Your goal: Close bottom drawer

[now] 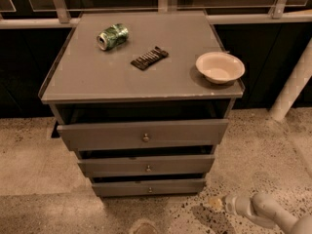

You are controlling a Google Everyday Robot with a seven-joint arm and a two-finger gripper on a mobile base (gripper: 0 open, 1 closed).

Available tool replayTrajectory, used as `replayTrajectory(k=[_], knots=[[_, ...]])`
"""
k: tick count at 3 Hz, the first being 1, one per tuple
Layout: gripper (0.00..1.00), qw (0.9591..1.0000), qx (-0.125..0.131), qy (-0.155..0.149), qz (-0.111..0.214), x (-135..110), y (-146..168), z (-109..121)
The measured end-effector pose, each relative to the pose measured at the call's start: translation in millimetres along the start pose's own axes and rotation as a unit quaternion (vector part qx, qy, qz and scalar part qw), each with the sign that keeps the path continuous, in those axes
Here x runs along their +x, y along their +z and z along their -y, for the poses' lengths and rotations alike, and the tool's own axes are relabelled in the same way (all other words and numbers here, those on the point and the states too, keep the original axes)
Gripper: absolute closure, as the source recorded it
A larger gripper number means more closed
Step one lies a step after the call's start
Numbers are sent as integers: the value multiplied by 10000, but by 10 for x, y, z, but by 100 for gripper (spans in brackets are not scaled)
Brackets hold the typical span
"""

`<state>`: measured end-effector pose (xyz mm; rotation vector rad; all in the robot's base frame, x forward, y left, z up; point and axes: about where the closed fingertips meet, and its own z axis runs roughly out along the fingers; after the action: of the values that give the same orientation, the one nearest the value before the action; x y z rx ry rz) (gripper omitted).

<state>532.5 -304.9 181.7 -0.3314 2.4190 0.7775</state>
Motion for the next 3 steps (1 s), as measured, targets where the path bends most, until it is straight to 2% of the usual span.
replayTrajectory(k=[1,3], knots=[[81,9999,-80,63,-61,130,27,-85],[35,9999,-80,62,-61,129,28,-85]])
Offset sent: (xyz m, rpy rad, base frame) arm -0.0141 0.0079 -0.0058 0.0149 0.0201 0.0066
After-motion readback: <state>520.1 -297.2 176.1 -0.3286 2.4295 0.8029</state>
